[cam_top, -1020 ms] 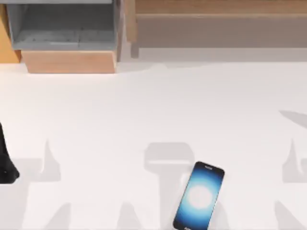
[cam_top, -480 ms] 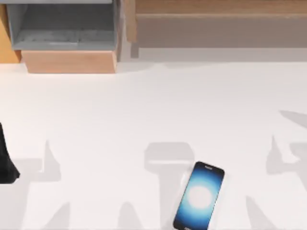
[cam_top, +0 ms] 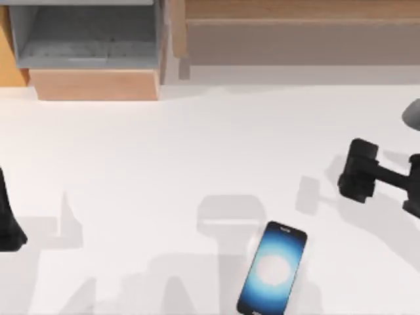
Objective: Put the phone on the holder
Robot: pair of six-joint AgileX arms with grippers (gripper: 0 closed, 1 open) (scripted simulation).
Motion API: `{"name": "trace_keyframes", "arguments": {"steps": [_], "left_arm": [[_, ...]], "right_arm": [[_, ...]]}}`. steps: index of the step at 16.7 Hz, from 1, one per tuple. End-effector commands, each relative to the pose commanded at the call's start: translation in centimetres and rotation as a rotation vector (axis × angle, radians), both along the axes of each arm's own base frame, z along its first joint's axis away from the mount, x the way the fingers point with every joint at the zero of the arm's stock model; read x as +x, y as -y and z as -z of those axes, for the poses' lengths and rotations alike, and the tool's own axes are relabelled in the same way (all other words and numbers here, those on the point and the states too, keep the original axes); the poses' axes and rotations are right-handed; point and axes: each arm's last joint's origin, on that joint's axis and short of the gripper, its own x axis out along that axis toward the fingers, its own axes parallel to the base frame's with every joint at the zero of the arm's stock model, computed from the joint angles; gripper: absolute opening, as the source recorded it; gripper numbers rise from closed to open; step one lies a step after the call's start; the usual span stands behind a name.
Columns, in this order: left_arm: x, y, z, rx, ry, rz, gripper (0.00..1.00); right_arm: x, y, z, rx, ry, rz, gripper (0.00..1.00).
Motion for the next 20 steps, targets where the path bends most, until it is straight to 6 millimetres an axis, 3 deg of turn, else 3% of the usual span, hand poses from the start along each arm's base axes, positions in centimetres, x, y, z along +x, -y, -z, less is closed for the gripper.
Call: {"name": "trace_keyframes", "arguments": {"steps": [5, 10, 12, 18, 20], "left_arm": [[0.0, 0.0, 0.0, 0.000, 0.000, 0.000, 1.00], [0.0, 0.0, 0.0, 0.000, 0.000, 0.000, 1.00], [0.0, 0.0, 0.0, 0.000, 0.000, 0.000, 1.00], [0.0, 0.0, 0.0, 0.000, 0.000, 0.000, 1.00], [0.0, 0.0, 0.0, 0.000, 0.000, 0.000, 1.00]], "right_arm": [[3.0, -8.0, 2.4, -0.110, -0.372, 0.069, 1.00], [3.7, -13.6, 4.9, -0.219, -0.528, 0.136, 1.00], [3.6, -14.5, 5.3, -0.236, -0.545, 0.147, 1.00], [3.7, -14.4, 5.4, -0.235, -0.546, 0.151, 1.00], [3.7, -14.5, 6.6, -0.241, -0.549, 0.149, 1.00]]}}
